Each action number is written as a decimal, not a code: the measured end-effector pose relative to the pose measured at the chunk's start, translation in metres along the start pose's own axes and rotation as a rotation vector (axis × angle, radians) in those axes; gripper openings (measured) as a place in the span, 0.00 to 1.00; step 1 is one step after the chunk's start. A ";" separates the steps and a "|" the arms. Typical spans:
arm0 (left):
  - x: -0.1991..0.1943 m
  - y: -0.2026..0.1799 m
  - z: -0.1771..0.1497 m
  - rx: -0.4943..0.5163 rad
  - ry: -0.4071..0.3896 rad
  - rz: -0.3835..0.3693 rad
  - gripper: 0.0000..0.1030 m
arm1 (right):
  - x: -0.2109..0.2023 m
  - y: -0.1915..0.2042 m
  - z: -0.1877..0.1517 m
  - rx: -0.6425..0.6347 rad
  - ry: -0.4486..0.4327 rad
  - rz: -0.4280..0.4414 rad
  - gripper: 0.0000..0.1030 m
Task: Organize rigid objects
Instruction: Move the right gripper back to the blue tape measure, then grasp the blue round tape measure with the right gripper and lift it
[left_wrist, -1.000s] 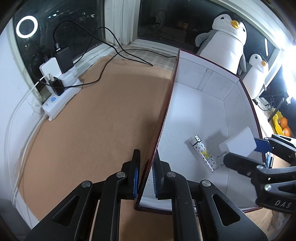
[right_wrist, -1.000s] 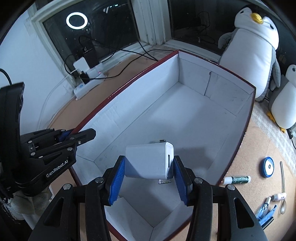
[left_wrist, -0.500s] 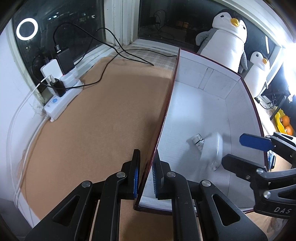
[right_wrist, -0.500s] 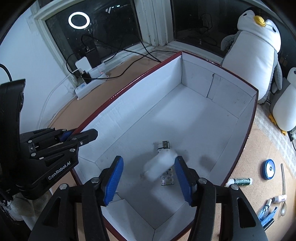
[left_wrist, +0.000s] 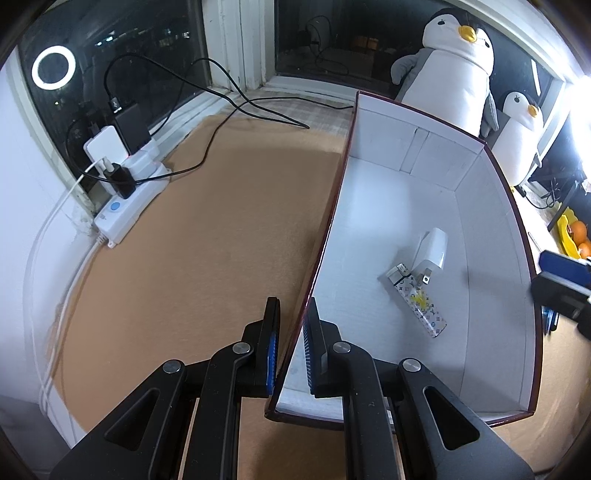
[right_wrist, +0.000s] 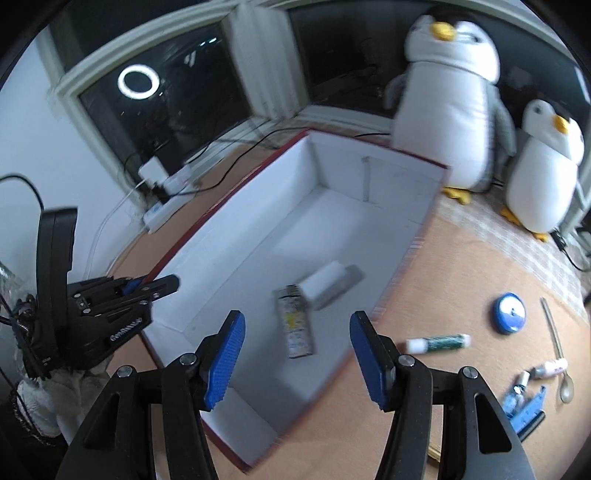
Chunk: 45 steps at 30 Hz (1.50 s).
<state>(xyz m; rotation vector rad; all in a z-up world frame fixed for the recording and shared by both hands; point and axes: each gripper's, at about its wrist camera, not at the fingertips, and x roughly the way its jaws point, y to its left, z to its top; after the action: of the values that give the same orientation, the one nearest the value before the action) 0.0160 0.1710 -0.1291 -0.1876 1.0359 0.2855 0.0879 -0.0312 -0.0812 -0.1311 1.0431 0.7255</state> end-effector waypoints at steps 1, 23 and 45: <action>0.000 -0.001 0.000 0.002 0.000 0.003 0.10 | -0.004 -0.008 -0.001 0.013 -0.006 -0.007 0.54; -0.003 -0.020 0.008 0.045 0.005 0.065 0.10 | 0.000 -0.179 -0.024 0.257 0.034 -0.207 0.67; 0.006 -0.014 0.010 0.038 0.027 0.045 0.11 | 0.068 -0.214 -0.010 0.281 0.168 -0.275 0.67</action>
<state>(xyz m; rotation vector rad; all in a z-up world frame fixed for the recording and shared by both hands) 0.0321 0.1612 -0.1292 -0.1342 1.0728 0.3045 0.2298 -0.1657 -0.1912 -0.0910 1.2477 0.3184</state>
